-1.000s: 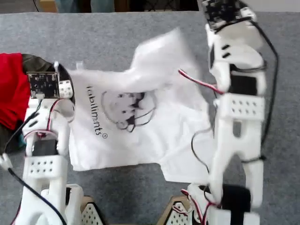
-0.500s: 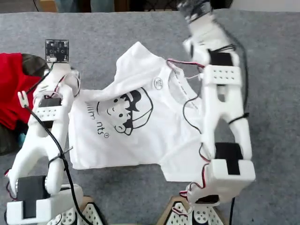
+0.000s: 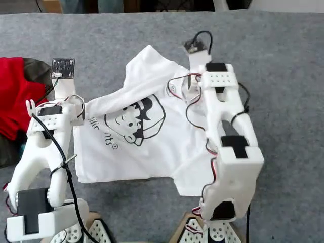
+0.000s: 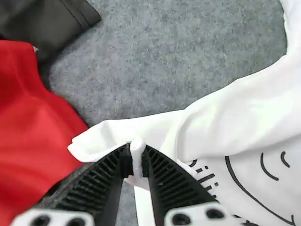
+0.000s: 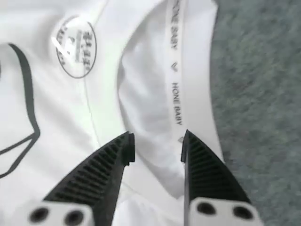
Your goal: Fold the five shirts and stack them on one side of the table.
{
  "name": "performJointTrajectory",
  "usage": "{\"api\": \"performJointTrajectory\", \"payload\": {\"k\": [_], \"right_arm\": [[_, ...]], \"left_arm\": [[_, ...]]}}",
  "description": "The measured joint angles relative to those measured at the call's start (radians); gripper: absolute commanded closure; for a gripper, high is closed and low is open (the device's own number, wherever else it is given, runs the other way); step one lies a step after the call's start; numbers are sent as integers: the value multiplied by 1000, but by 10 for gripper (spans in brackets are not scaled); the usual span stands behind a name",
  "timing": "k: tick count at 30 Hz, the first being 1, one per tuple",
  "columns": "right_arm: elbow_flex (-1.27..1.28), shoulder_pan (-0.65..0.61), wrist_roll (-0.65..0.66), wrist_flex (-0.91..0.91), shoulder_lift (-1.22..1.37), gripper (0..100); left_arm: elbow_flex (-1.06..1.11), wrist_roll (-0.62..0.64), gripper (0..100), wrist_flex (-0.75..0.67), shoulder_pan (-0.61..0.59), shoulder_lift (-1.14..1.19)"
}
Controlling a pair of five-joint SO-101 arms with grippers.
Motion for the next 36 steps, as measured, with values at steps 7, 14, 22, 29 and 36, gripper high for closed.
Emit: {"api": "performJointTrajectory", "payload": {"k": [7,14,22,29,36], "right_arm": [[-61,-15,-2,74,103,988],[-74,21,103,265,126,985],[-54,235,238,491,141,985],[-14,460,413,577,140,985],[272,516,638,577,-78,984]], "left_arm": [[100,0,970,3,0,0],[133,-2,970,75,0,-2],[-29,-69,971,414,0,-2],[-138,-253,971,684,0,-2],[-164,-379,971,852,0,-2]]}}
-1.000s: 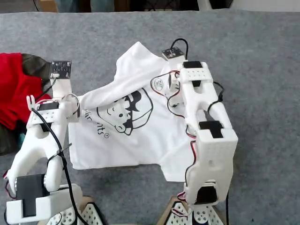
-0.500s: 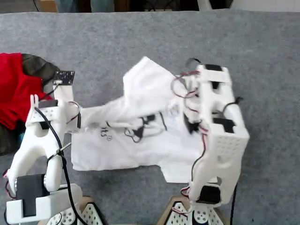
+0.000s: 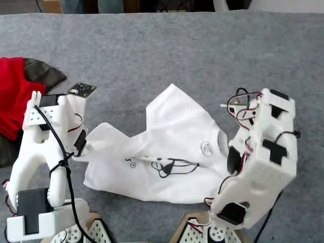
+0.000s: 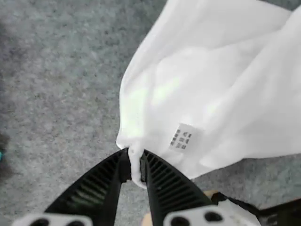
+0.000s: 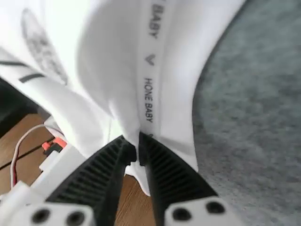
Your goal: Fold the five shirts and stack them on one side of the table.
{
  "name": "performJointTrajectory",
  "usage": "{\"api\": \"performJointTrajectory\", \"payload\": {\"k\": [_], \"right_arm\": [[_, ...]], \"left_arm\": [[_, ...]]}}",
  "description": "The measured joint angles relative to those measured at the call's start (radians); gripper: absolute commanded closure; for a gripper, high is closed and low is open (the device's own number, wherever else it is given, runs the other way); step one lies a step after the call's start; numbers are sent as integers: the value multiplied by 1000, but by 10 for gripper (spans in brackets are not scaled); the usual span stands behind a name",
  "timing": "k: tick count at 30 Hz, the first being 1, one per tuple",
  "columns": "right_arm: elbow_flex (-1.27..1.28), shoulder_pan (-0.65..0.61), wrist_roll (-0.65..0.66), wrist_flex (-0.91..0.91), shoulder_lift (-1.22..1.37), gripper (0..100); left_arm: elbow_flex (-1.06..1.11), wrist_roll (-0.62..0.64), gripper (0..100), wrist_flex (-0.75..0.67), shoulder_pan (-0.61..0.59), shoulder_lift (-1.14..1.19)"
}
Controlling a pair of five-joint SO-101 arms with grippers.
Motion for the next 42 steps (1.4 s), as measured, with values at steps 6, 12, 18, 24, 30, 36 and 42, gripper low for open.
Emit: {"api": "performJointTrajectory", "payload": {"k": [6,12,18,24,30,36,42], "right_arm": [[172,-34,152,0,-278,945],[241,-109,161,-52,-419,887],[199,-123,166,-57,-468,887],[21,-301,48,-124,-434,885],[-138,-557,-247,-287,-226,885],[-276,-674,-359,-304,63,890],[-388,-658,-368,-249,229,987]], "left_arm": [[-86,-52,971,114,-138,0],[-227,-158,971,232,-362,0],[-241,-209,971,267,-433,0],[-241,-218,971,269,-488,0],[-222,-218,971,269,-491,0],[-181,-218,971,269,-491,0],[-180,-218,971,269,-491,0]]}}
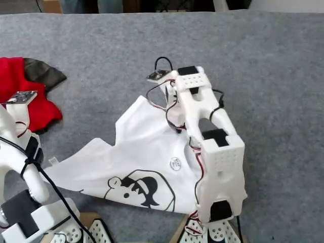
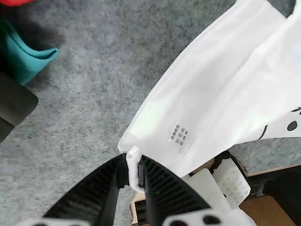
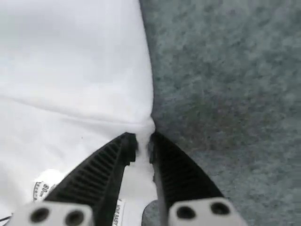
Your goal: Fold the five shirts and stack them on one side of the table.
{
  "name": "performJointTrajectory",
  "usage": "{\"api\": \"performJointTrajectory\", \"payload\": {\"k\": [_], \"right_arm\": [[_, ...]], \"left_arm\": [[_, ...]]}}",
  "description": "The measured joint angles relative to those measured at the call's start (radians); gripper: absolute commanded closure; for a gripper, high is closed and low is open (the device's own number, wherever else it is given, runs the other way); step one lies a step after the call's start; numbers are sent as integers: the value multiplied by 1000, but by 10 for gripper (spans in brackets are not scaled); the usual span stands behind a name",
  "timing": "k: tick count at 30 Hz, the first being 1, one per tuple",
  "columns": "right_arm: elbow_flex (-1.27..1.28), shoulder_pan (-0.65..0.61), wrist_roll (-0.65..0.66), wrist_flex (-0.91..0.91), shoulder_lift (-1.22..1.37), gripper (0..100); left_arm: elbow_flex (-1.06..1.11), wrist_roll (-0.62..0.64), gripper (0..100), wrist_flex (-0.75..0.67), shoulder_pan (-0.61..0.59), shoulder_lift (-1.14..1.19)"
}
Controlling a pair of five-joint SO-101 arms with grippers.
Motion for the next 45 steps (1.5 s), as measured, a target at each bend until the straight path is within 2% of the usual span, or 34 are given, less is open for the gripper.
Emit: {"api": "performJointTrajectory", "payload": {"k": [7,11,17,21,24,27,32,35,41,45], "right_arm": [[-5,107,26,89,23,985],[-5,213,66,161,25,985],[0,385,183,242,25,985],[92,430,308,249,15,964],[199,428,381,242,-61,900],[285,416,397,206,-180,849],[319,365,400,183,-397,843],[319,304,400,147,-489,843],[239,141,213,14,-482,841],[160,48,86,-52,-351,840]], "left_arm": [[0,0,971,-41,2,0],[29,-2,971,-51,66,0],[74,-2,971,-64,215,0],[74,-5,971,-68,233,0],[74,-8,971,-68,199,0],[74,-48,971,-68,144,0],[75,-107,971,-68,51,0],[80,-123,971,-68,37,0],[80,-126,971,-68,37,0],[80,-126,971,-68,35,0]]}}
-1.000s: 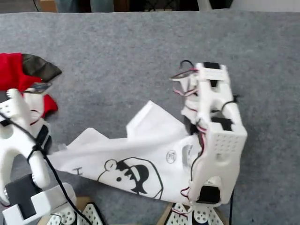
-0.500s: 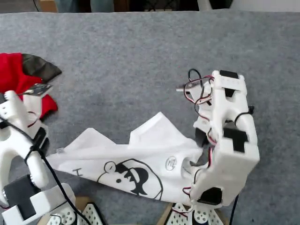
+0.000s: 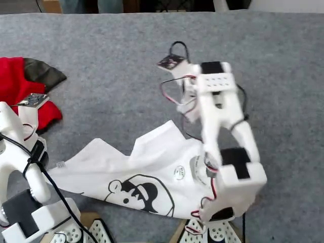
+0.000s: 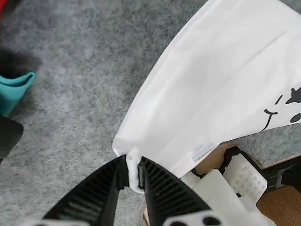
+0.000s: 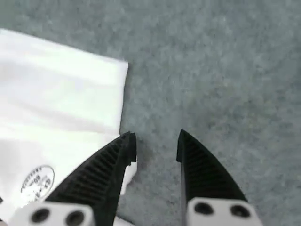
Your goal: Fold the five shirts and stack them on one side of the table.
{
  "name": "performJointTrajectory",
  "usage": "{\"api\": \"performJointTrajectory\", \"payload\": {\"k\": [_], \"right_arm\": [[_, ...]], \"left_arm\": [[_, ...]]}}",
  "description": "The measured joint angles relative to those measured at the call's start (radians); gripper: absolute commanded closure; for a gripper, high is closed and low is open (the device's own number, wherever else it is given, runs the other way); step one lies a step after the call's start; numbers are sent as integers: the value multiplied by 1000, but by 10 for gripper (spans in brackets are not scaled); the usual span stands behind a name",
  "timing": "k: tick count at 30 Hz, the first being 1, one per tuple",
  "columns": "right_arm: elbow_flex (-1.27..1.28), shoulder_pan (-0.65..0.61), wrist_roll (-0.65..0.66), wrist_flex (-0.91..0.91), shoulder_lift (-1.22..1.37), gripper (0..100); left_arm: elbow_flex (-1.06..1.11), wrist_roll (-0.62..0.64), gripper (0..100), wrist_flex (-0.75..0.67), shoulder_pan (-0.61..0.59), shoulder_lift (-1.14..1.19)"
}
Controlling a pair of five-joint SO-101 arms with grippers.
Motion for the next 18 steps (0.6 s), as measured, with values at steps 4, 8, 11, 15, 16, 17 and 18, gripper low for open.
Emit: {"api": "performJointTrajectory", "payload": {"k": [4,8,11,15,16,17,18], "right_arm": [[-87,-63,-84,-8,172,840],[-176,-77,-121,2,302,840],[-224,-86,-143,20,333,839],[-258,-104,-157,37,336,839],[-261,-110,-157,40,338,839],[-261,-118,-157,40,338,838],[-261,-124,-166,40,338,837]], "left_arm": [[0,0,971,8,0,0],[0,0,971,9,0,0],[0,0,971,9,0,0],[0,0,971,9,0,0],[0,5,971,9,0,0],[0,9,971,9,0,0],[0,14,971,9,0,0]]}}
